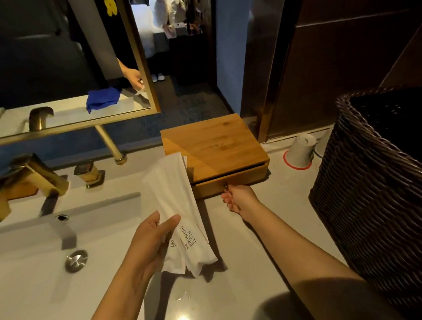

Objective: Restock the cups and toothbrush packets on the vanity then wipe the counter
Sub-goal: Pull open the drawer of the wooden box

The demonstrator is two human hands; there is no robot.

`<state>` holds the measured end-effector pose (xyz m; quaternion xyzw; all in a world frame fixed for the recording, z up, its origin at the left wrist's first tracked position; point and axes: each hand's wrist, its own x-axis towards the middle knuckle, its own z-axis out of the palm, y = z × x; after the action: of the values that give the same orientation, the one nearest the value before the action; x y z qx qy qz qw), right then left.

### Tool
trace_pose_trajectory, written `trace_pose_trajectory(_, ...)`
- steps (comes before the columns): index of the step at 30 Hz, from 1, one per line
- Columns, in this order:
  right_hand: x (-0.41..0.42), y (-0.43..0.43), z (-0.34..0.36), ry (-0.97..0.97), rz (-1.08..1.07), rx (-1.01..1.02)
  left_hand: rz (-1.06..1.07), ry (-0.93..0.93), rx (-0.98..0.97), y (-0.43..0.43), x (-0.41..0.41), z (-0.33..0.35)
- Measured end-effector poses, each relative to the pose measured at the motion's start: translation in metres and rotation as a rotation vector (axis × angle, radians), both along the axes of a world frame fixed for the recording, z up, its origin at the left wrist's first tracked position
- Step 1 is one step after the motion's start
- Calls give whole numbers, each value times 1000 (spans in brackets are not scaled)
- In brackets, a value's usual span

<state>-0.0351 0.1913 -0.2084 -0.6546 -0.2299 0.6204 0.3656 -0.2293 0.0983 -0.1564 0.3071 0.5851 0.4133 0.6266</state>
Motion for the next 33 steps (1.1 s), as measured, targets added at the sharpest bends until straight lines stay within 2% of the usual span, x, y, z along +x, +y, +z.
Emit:
trace_pose_trajectory(5,-6,-5,7,169,-42,-11,82,27,-14,-1,-6,1)
trace_pose_trajectory(9,-3,-9,4,135,-23,13,94,16,-5,-4,-5,3)
trace_pose_trajectory(15,5,-40,-4,-23,21,52,92,13,8,-11,-5,8)
trace_pose_trajectory(26,22,-108,-13,-45,16,76,67,-58,4,-5,-21,19)
trace_pose_trajectory(33,29,-138,-10,46,-41,83,89,-85,9,-1,-27,21)
